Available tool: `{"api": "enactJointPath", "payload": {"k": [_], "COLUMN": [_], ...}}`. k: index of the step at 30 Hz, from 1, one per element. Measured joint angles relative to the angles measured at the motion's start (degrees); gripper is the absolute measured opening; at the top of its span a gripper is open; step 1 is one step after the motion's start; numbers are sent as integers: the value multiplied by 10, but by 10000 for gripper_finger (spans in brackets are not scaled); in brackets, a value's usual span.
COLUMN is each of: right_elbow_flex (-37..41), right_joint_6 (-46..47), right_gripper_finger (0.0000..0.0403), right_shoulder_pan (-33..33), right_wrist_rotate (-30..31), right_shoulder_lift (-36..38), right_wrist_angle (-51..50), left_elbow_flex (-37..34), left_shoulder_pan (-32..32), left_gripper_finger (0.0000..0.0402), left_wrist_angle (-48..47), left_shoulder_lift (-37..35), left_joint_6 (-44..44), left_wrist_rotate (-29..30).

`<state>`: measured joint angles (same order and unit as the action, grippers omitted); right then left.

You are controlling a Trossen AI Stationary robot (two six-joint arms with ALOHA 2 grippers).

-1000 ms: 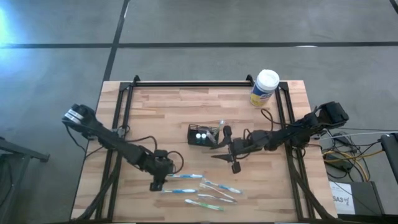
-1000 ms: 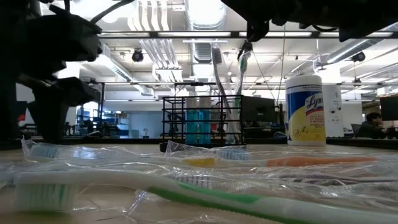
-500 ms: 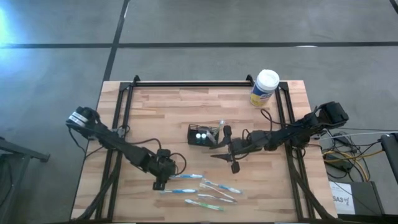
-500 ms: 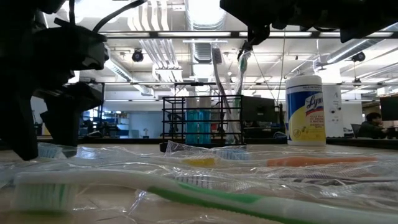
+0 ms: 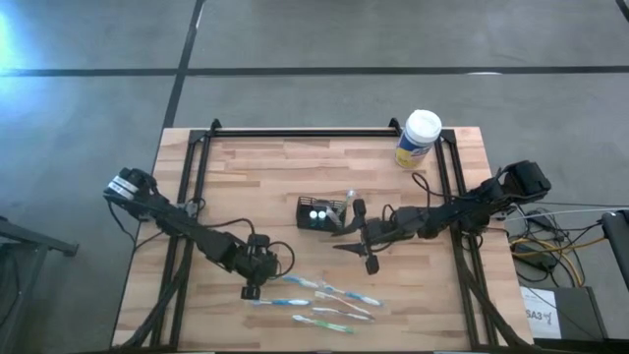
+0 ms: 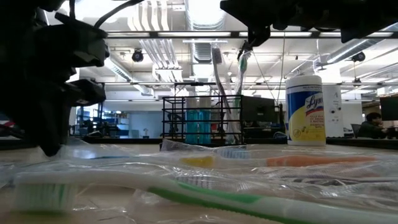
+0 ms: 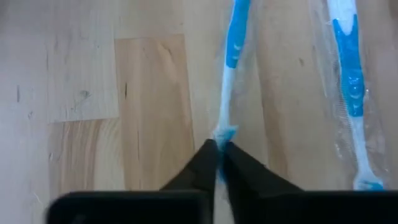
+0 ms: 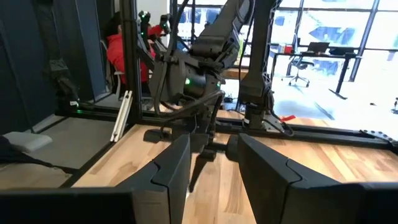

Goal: Pick & Place toothbrushing station
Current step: Put the top left blue toothbrush into the wire organizer

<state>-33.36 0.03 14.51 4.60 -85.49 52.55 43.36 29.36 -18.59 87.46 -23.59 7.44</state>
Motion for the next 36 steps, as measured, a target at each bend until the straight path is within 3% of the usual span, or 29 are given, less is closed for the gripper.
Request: {"api": "enactJointPath", "payload": {"k": [8, 12, 20, 26, 31, 36], "right_elbow_flex": [-9, -50, -182, -333, -424, -497], "right_joint_6": [26, 31, 58, 115, 61, 63], "right_gripper_finger": [123, 123, 131, 171, 207, 232], "right_shoulder_pan": [2, 2, 2, -15, -12, -13], "right_wrist_rotate": [-1, -1, -2, 3, 31, 60], "right_shoulder_lift": [0, 0, -84, -136, -185, -226], "right_wrist_angle": [-36, -120, -275, -515, -581, -651], "left_elbow_flex": [27, 54, 126, 188, 213, 222], "left_shoulder_pan": [0, 1, 2, 6, 6, 6], "left_gripper_finger": [9, 5, 4, 4, 4, 2], "left_wrist_angle": [-57, -115, -260, -385, -412, -412], "left_shoulder_lift": [-15, -39, -71, -70, -70, -69], "left_joint_6": [2, 11, 21, 25, 28, 29], "left_wrist_rotate": [6, 35, 141, 218, 240, 250]}}
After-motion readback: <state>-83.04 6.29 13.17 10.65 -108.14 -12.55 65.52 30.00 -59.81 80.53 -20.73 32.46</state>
